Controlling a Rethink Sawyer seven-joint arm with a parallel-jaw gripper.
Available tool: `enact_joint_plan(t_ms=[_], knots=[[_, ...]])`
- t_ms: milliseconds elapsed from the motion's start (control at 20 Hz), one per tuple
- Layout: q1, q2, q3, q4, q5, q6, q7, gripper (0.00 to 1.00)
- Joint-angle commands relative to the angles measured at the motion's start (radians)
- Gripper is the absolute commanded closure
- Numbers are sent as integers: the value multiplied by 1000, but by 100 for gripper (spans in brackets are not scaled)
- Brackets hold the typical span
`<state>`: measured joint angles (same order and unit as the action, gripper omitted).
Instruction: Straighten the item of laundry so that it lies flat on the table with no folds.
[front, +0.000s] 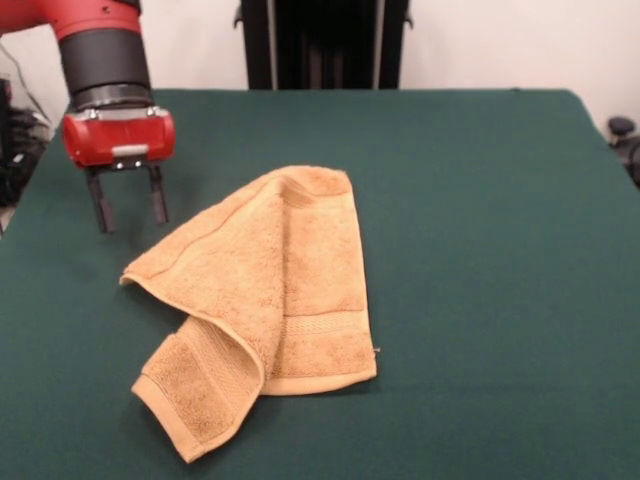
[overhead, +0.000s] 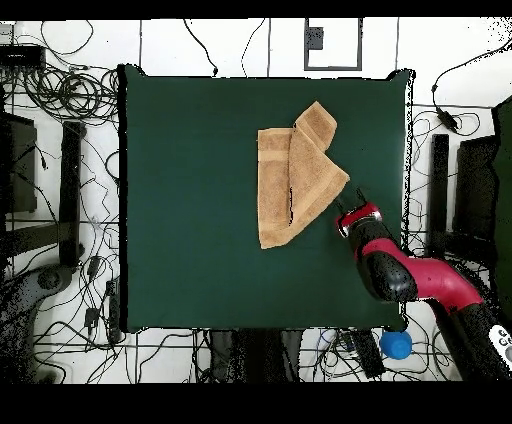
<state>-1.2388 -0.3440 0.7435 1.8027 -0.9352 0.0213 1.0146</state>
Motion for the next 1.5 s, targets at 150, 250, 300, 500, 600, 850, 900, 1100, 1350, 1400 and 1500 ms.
enact_joint_plan(t_ms=[150,250,300,500,600,850,900,1100,1350,1400,1500], knots=[[-81,182,50,3,92,219,10,0],[-111,287,88,-55,129,331,-111,0],[-114,308,93,-67,139,355,-136,0],[-115,342,104,-85,149,396,-172,0],[-113,349,110,-91,149,411,-181,0],[-110,362,121,-101,146,431,-192,0],[-110,360,121,-100,144,430,-190,0],[-116,355,122,-91,140,419,-172,0],[-53,242,77,-63,103,355,-59,0],[-24,216,48,-68,109,353,-13,0],[49,169,-11,-90,140,382,65,0]])
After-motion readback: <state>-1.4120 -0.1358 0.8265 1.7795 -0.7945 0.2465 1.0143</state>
